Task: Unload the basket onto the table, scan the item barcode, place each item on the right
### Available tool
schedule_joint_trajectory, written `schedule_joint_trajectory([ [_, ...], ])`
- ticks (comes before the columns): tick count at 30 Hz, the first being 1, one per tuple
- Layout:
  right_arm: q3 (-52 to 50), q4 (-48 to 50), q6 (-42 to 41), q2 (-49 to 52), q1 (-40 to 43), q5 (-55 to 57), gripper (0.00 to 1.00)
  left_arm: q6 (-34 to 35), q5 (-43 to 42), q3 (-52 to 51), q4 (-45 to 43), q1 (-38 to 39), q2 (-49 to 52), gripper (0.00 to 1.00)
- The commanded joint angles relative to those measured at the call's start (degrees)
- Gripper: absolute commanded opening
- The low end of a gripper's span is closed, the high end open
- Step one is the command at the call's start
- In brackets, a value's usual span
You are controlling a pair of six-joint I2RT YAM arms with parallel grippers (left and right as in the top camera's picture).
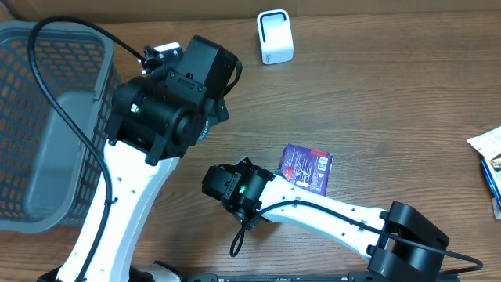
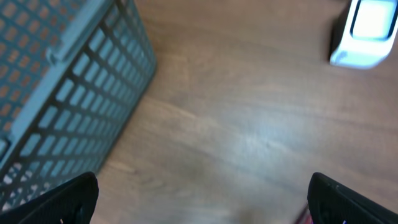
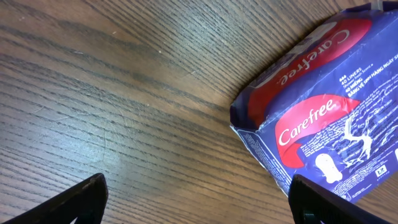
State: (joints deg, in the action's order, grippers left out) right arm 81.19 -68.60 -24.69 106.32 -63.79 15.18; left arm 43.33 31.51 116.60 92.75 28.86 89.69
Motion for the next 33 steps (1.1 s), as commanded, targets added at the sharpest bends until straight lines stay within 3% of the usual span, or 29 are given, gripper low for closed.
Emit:
schedule_joint_trajectory([
  [1,-0.1,-0.5,-2.6,0.0,0.3,-0.4,0.95,7.8,9.7,0.2,-1.3,-2.2,-0.3,1.0],
  [5,0.0,-1.6,-4.1,-2.1,1.6,-2.6,0.98,9.3,8.8,0.2,-4.1,-9.7,-1.6,1.0],
  [12,0.0,-1.3,-4.1,-12.1,11.6,-11.0,1.0,3.3,5.2,0.0,-7.9,-20.7,-2.1,1.0],
  [19,-0.2,-0.9,0.3,-21.2,36.6,-31.1,1.0,1.2,7.0,-2.2,-11.6,-22.3,-2.4,1.0],
  [22,-0.5,-3.5,5.9,-21.7,49.1,-40.7,1.0,-3.1,7.0,-7.8,-18.4,-22.3,-3.6,1.0],
  [25,-3.6,-3.3,10.2,-21.8,57.1,-47.1,1.0,-9.8,1.8,-15.6,-27.7,-22.3,-5.5,1.0],
  [30,-14.5,1.5,12.3,-23.1,61.4,-50.2,0.96,-13.7,-3.8,-30.7,-39.2,-21.7,-11.5,1.0],
  [33,-23.5,8.0,12.1,-25.1,61.3,-55.2,0.96,-14.0,-4.1,-37.0,-41.0,-21.7,-15.1,1.0],
])
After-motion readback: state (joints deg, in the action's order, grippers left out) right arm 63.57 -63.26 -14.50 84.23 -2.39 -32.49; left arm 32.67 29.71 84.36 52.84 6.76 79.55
